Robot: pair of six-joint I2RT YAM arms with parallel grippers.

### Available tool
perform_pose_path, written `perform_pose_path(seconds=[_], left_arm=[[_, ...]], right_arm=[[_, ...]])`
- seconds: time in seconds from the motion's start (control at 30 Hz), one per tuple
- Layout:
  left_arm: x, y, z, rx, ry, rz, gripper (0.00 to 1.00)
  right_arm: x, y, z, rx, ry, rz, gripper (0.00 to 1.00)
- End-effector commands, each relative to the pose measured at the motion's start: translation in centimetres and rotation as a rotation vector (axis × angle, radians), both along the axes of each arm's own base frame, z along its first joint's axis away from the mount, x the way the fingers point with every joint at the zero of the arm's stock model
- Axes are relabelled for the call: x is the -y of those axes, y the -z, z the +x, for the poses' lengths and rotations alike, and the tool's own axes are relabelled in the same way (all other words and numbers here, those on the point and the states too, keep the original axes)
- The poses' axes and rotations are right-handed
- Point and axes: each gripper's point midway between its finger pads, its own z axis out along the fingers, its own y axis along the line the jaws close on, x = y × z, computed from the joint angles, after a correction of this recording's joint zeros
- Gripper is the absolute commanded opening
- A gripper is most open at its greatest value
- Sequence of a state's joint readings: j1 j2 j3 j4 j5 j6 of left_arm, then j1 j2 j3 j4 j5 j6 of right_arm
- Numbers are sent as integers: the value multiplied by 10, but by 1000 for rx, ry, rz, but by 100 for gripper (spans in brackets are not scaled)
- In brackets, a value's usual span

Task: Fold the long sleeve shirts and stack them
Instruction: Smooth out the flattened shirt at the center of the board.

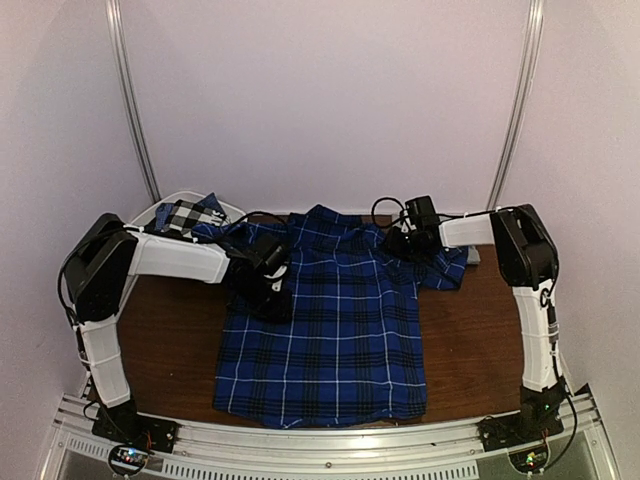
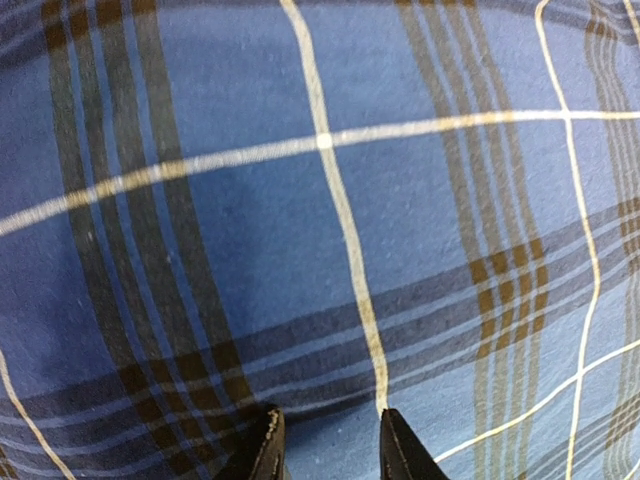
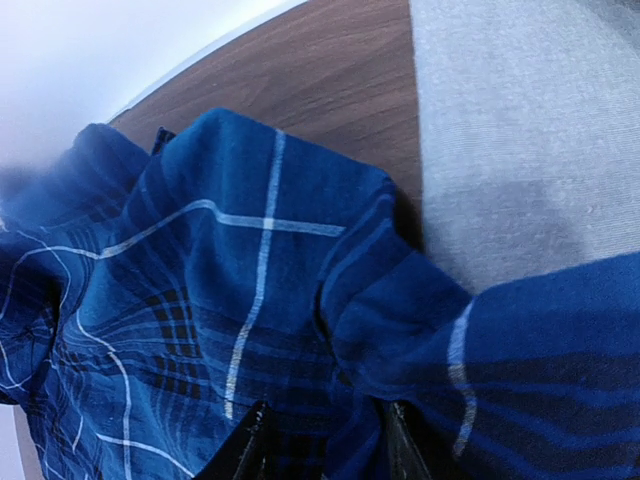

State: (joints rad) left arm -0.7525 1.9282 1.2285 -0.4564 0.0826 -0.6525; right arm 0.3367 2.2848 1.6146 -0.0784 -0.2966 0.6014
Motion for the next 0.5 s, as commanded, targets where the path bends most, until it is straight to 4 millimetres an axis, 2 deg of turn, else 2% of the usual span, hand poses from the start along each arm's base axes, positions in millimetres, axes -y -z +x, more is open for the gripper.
perform_pose_path(seconds=[0.0, 0.1, 0.23, 0.37, 0.47], left_arm=[[7, 5, -6, 0, 2, -10, 34], [13, 6, -15, -8, 11, -15, 34], [25, 9, -29, -23, 33, -26, 34], [35, 9, -37, -32, 47, -38, 34], [42, 7, -43, -37, 57, -52, 34]], right_arm=[[32, 11, 7, -28, 65, 3, 39], [58, 20, 5, -50, 113, -20, 39], [83, 21, 2, -59, 147, -54, 39], [101, 17, 1, -60, 169, -82, 39], [102, 8, 3, -42, 154, -80, 40]])
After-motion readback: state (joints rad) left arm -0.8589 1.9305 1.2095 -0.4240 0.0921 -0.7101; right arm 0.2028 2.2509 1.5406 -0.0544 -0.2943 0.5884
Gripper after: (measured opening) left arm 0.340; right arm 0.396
